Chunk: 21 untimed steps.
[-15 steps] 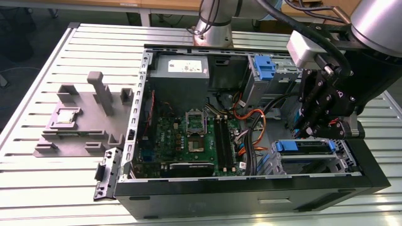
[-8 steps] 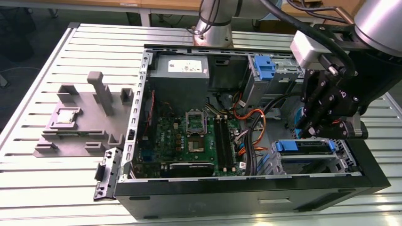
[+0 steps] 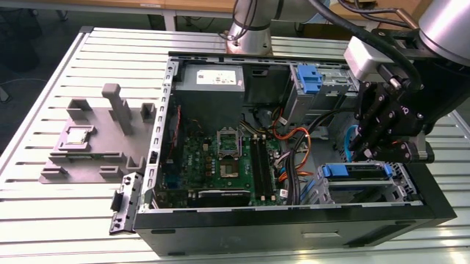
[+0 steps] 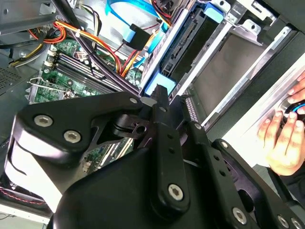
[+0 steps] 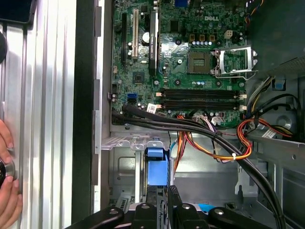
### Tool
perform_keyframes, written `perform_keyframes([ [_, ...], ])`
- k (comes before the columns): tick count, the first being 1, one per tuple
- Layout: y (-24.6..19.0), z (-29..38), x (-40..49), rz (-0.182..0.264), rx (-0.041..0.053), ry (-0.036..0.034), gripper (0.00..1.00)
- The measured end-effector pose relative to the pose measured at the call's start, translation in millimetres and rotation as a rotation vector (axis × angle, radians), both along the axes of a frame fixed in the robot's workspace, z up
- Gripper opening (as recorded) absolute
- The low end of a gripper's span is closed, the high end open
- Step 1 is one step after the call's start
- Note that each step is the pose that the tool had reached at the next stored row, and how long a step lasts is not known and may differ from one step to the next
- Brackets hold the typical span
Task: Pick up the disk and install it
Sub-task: 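Insert the first disk wire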
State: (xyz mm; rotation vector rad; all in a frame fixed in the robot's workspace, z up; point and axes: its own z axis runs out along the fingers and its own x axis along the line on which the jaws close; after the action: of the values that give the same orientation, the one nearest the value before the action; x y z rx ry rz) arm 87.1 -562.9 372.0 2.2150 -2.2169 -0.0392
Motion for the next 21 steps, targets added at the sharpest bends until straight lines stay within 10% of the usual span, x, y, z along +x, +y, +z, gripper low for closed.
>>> perform_keyframes([
  [7,0.0,3.7,0.0,0.009,0.0003,-0.0007,0.24],
  [21,0.0,1.9,3.9,0.186,0.0001,-0.0012,0.24],
])
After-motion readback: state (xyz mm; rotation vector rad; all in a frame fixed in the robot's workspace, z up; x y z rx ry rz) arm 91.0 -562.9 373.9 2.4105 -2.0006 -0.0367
